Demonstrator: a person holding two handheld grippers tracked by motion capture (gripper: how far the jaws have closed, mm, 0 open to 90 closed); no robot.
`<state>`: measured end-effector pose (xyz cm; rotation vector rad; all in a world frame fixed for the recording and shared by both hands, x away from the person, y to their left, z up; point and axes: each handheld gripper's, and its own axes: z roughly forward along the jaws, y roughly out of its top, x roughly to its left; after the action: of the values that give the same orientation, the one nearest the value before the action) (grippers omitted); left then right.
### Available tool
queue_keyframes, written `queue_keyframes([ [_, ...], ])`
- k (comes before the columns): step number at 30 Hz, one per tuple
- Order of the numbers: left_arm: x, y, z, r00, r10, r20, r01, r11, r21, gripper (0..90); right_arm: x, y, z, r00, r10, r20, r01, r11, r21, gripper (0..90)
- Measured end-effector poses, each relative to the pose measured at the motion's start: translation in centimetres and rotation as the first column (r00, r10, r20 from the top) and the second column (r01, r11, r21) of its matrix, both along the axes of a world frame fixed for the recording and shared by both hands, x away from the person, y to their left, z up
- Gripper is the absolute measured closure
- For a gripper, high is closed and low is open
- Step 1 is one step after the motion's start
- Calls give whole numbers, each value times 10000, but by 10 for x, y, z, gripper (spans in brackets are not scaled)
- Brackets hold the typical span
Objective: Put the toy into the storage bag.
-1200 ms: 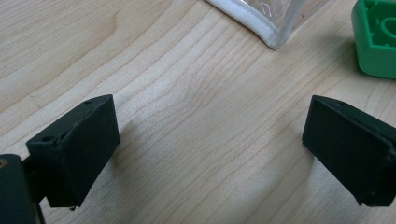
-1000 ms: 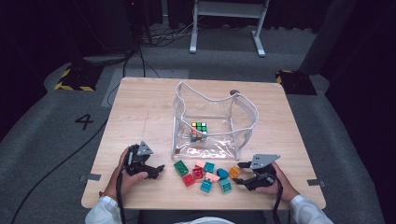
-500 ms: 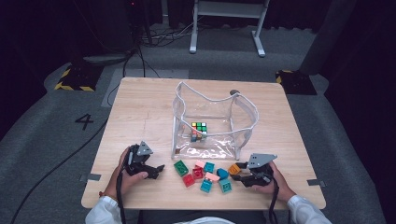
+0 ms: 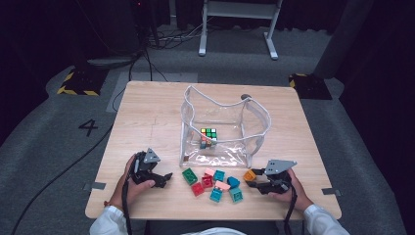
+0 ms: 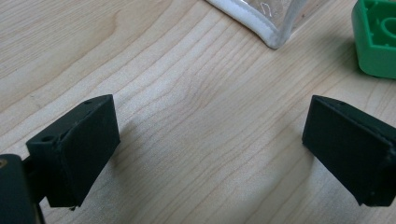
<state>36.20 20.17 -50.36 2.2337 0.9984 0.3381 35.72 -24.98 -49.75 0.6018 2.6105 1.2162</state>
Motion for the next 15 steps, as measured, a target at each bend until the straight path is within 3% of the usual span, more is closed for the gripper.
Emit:
queue_keyframes([
  [6,0,0,0,10000,5,1,-5,10000,-7,41,2,-23,12,9992,-285,265,276,9991,335,507],
  [8,0,0,0,10000,24,-9,-24,10000,-18,40,5,-31,16,9982,-574,187,560,9961,675,508],
  [15,0,0,0,10000,2,-16,-2,10000,-22,41,14,-55,32,9910,-1226,532,1161,9868,1127,508],
])
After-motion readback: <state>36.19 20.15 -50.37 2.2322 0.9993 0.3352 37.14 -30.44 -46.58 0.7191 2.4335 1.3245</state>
